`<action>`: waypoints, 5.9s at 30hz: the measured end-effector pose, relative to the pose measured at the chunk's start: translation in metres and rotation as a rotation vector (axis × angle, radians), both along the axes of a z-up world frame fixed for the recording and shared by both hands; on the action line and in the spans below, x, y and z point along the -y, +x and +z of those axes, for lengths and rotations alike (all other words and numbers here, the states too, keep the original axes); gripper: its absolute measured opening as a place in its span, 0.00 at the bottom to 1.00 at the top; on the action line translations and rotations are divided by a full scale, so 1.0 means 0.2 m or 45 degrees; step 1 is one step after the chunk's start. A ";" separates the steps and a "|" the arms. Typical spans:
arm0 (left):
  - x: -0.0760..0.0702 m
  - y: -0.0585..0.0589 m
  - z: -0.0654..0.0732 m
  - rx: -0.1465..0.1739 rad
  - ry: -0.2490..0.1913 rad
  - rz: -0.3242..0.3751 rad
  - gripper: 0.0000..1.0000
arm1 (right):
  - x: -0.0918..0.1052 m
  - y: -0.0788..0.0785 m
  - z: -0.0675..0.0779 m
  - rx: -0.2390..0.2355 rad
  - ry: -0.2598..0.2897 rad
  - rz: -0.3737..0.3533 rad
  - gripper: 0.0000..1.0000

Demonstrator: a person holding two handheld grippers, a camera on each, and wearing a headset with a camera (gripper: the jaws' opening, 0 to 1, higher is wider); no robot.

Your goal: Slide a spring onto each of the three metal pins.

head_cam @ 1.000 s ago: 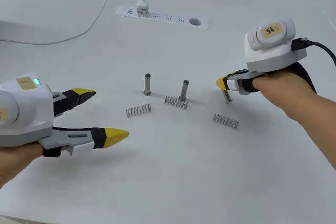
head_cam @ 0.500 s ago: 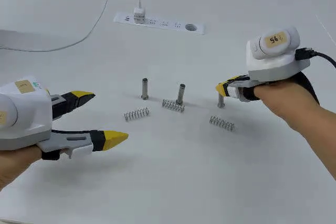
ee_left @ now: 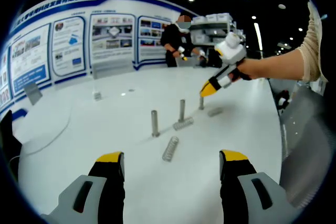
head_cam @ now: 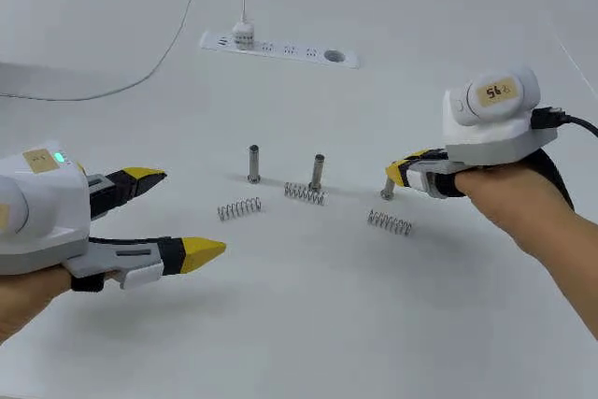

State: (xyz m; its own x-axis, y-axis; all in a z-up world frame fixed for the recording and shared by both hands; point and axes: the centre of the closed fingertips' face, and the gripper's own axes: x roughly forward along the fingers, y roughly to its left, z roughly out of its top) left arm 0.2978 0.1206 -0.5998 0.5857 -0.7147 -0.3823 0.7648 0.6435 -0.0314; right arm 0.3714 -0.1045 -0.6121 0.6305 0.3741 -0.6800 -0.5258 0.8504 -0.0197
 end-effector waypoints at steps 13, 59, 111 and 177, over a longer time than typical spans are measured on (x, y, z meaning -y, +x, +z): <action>0.01 0.00 0.00 0.001 -0.007 -0.005 0.75 | 0.00 -0.01 -0.01 0.009 -0.008 0.015 0.10; 0.04 -0.02 0.04 0.021 0.019 -0.036 0.75 | 0.06 -0.21 -0.01 0.038 -0.010 0.269 0.18; 0.11 -0.08 0.01 -0.010 0.036 -0.106 0.74 | 0.02 -0.30 -0.24 -0.165 -0.177 0.641 0.11; 0.70 -0.22 -0.09 0.082 0.148 -0.635 0.17 | -0.36 -0.62 -0.07 -0.158 -0.252 1.135 0.11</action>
State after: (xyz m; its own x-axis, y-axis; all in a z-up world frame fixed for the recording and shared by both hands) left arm 0.2531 -0.0202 -0.6182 0.2095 -0.8679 -0.4505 0.9775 0.1967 0.0757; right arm 0.2473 -0.0334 -0.6265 0.0834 0.5561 -0.8269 -0.9929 0.1170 -0.0215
